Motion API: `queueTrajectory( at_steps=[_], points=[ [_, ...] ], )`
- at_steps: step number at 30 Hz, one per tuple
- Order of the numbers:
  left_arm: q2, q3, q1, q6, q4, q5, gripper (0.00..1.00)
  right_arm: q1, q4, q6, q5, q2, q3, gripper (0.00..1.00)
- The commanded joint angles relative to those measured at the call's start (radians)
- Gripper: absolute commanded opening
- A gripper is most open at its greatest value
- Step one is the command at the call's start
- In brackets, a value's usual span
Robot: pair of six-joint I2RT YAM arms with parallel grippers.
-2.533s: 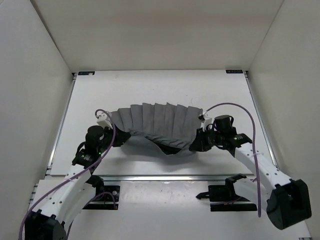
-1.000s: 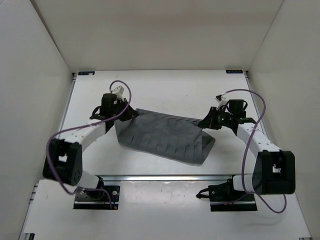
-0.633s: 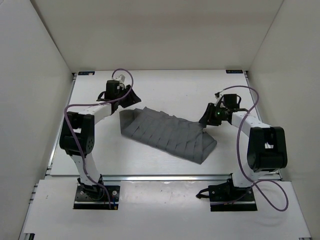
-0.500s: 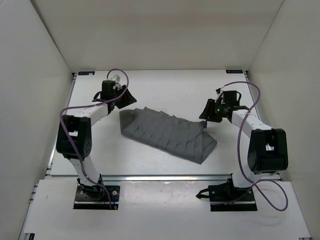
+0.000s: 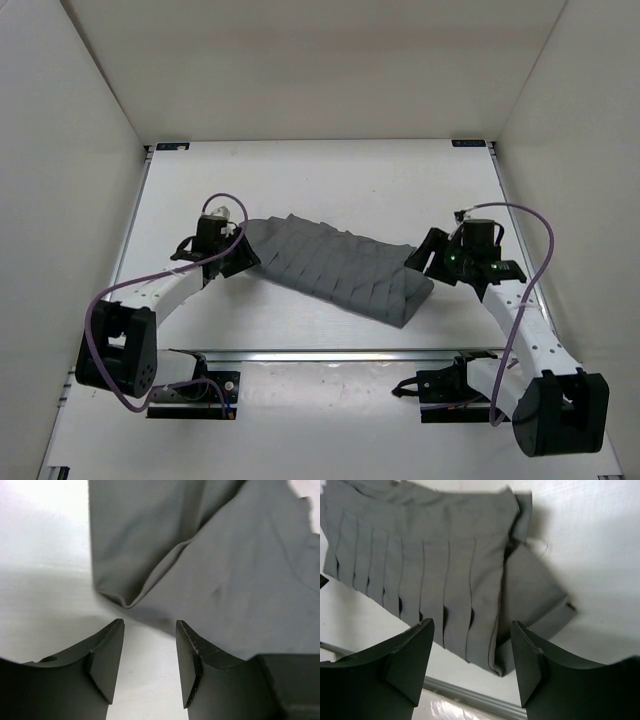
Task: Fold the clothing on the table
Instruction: Fold the skirt
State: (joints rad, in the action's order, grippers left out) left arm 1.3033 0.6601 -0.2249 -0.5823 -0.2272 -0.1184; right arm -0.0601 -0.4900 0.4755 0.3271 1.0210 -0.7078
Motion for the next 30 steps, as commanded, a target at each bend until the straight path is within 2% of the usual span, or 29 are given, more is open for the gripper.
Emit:
queueTrajectory(
  at_steps=[1, 4, 7, 10, 12, 13, 16, 20, 25, 27, 28, 30],
  points=[
    [-0.007, -0.008, -0.014, -0.031, 0.002, 0.059, 0.56, -0.010, -0.028, 0.075, 0.019, -0.058, 0.068, 0.60],
    [0.010, -0.017, -0.011, -0.034, 0.008, 0.071, 0.58, 0.000, -0.038, 0.069, 0.036, -0.078, 0.100, 0.61],
    [0.025, -0.076, -0.001, -0.094, 0.087, 0.068, 0.59, -0.009, -0.030, 0.077, 0.041, -0.094, 0.117, 0.62],
    [0.053, -0.079, -0.002, -0.123, 0.146, 0.117, 0.52, -0.010, -0.042, 0.083, 0.044, -0.108, 0.137, 0.64],
    [0.100, -0.062, 0.002, -0.111, 0.143, 0.109, 0.11, -0.027, -0.073, 0.090, 0.027, -0.124, 0.152, 0.65],
    [0.115, -0.057, 0.002, -0.114, 0.138, 0.103, 0.00, -0.033, -0.076, 0.097, 0.015, -0.128, 0.168, 0.66],
    [0.113, -0.091, -0.014, -0.114, 0.150, 0.096, 0.00, -0.044, -0.079, 0.120, 0.036, -0.148, 0.215, 0.66],
    [0.087, -0.139, -0.034, -0.139, 0.147, 0.077, 0.00, -0.122, -0.087, 0.153, -0.013, -0.118, 0.214, 0.66],
    [-0.005, -0.209, -0.093, -0.160, 0.118, 0.072, 0.00, -0.158, -0.045, 0.193, -0.006, -0.102, 0.283, 0.66],
    [-0.041, -0.254, -0.093, -0.181, 0.137, 0.054, 0.00, -0.161, -0.027, 0.207, -0.003, -0.116, 0.306, 0.68],
    [-0.059, -0.276, -0.091, -0.188, 0.135, 0.048, 0.00, -0.162, -0.012, 0.215, -0.003, -0.117, 0.326, 0.73],
    [-0.087, -0.300, -0.085, -0.188, 0.135, 0.043, 0.00, -0.158, 0.010, 0.227, 0.010, -0.114, 0.352, 0.75]
  ],
)
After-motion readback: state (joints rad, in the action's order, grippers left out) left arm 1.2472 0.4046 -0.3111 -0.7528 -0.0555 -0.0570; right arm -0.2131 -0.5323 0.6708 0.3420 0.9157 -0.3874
